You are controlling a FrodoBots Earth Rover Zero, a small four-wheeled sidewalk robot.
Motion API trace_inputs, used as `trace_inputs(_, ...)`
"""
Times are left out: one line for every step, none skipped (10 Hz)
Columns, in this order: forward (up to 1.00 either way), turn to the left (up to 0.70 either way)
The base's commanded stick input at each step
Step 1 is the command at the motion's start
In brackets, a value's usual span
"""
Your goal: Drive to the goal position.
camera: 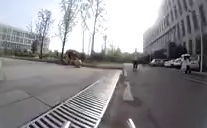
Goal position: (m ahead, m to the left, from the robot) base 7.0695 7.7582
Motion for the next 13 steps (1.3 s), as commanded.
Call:
trace_inputs(0.70, 0.14)
trace_inputs(0.70, 0.14)
trace_inputs(0.70, 0.14)
trace_inputs(0.70, 0.14)
trace_inputs(0.70, 0.14)
trace_inputs(0.70, 0.14)
trace_inputs(0.70, 0.14)
trace_inputs(0.70, 0.14)
trace_inputs(0.70, 0.14)
trace_inputs(0.70, 0.14)
trace_inputs(0.70, 0.14)
trace_inputs(0.70, 0.14)
trace_inputs(0.70, 0.14)
